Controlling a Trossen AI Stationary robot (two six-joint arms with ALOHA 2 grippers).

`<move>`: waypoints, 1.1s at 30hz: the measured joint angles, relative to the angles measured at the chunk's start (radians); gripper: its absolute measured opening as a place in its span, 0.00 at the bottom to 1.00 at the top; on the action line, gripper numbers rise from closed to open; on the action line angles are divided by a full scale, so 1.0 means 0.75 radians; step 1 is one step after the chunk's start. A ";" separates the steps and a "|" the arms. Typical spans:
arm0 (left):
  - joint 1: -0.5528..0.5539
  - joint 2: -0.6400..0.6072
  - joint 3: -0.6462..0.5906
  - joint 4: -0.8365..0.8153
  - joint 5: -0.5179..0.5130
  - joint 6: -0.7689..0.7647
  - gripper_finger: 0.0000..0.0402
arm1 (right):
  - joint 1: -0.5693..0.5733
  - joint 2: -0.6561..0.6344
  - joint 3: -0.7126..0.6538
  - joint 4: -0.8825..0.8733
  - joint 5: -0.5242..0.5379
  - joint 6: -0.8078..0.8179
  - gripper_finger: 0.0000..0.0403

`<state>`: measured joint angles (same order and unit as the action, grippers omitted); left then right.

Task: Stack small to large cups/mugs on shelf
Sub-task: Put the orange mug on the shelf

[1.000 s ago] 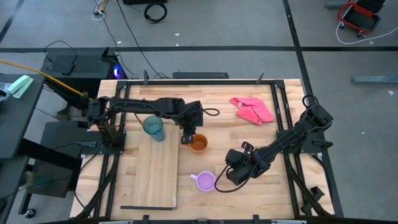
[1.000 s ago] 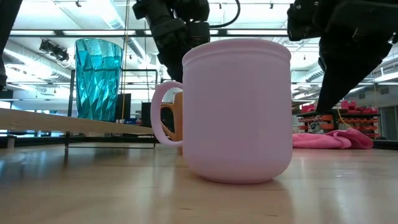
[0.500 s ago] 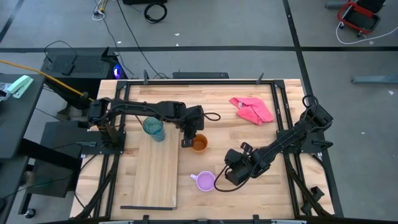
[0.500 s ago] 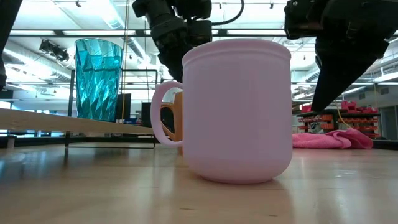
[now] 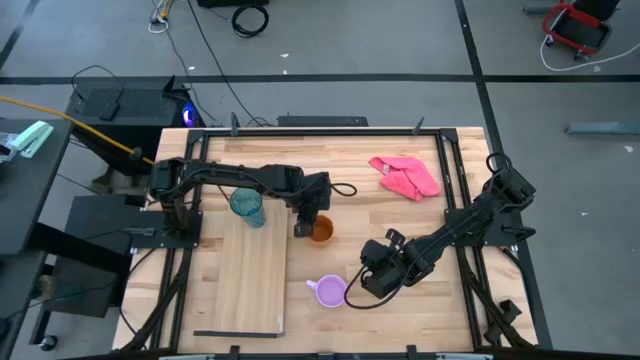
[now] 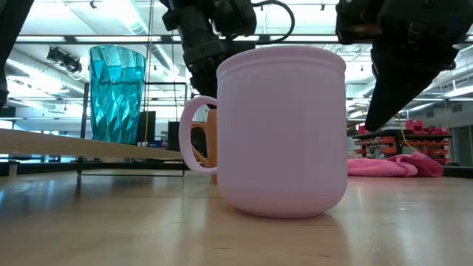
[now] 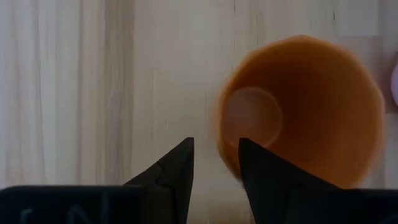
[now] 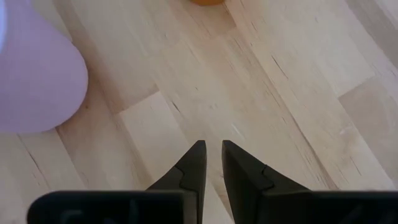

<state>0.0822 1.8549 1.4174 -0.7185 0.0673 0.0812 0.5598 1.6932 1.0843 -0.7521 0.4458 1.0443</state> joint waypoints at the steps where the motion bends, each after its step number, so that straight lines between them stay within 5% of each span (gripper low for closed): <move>1: 0.000 0.000 0.000 0.000 0.000 0.000 0.33 | 0.000 0.000 0.000 0.000 0.000 -0.003 0.15; 33: 0.000 0.056 0.017 -0.018 -0.005 -0.025 0.28 | 0.000 0.001 0.000 0.034 0.024 -0.040 0.15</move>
<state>0.0822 1.8969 1.4301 -0.7322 0.0639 0.0622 0.5598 1.6936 1.0843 -0.7265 0.4641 1.0142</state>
